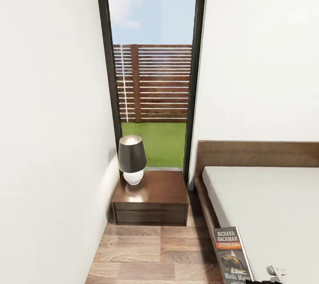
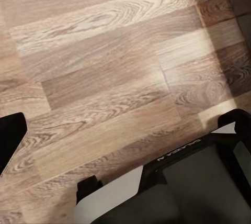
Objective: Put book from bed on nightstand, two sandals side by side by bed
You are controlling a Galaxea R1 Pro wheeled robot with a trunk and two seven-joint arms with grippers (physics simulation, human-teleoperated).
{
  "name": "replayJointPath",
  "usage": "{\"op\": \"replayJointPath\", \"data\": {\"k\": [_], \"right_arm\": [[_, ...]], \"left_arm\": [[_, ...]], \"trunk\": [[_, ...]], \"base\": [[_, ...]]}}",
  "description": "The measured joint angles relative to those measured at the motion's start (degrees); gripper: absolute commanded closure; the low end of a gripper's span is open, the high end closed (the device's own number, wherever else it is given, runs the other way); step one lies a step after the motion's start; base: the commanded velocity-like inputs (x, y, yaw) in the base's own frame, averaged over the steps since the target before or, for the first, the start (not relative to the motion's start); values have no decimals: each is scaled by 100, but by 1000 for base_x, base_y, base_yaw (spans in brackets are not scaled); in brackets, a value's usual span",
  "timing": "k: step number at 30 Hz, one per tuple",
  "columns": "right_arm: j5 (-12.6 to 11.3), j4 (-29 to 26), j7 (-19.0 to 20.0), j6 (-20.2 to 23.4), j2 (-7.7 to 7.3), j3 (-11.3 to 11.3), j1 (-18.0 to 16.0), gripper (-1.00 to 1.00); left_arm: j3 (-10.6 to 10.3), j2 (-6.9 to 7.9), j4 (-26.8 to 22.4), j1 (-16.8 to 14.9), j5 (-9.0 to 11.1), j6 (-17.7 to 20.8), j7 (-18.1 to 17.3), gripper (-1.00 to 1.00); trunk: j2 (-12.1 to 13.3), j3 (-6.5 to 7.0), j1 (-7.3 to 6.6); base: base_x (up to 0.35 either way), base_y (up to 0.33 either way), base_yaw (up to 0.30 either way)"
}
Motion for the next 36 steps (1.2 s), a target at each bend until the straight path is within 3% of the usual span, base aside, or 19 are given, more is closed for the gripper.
{"op": "replayJointPath", "data": {"k": [36], "right_arm": [[0, 0, 0, 0, 3, 1, 0, 100]], "left_arm": [[0, 0, 1, 0, 0, 0, 0, -100]], "trunk": [[0, 0, 1]], "base": [[289, 0, 0]]}}
